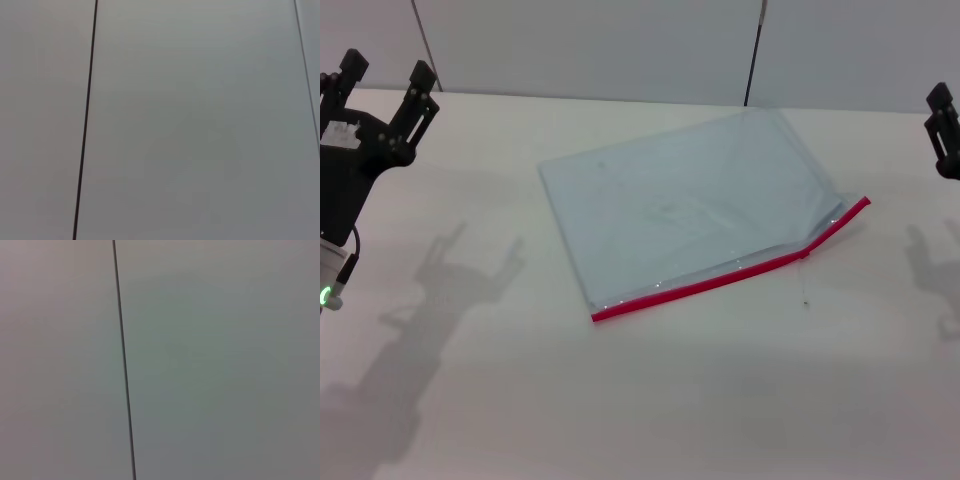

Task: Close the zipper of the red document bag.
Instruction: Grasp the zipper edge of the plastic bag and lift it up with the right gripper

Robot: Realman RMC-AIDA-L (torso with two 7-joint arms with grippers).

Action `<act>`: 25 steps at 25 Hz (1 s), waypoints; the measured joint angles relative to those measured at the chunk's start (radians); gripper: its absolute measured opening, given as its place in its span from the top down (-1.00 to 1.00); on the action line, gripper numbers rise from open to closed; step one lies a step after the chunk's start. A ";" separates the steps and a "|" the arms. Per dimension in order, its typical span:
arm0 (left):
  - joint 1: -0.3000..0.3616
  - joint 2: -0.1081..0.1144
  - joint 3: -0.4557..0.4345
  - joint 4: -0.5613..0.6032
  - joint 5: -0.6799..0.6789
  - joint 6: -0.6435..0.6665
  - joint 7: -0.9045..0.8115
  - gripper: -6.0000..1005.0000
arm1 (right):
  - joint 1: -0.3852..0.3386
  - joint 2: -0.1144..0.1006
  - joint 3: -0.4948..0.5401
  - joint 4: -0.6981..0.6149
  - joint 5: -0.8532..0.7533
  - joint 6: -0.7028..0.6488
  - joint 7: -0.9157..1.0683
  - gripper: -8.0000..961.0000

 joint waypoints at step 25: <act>-0.008 0.000 0.000 0.000 0.000 -0.017 0.000 -0.60 | 0.180 -0.008 -0.305 -0.468 -0.651 0.422 1.297 -0.10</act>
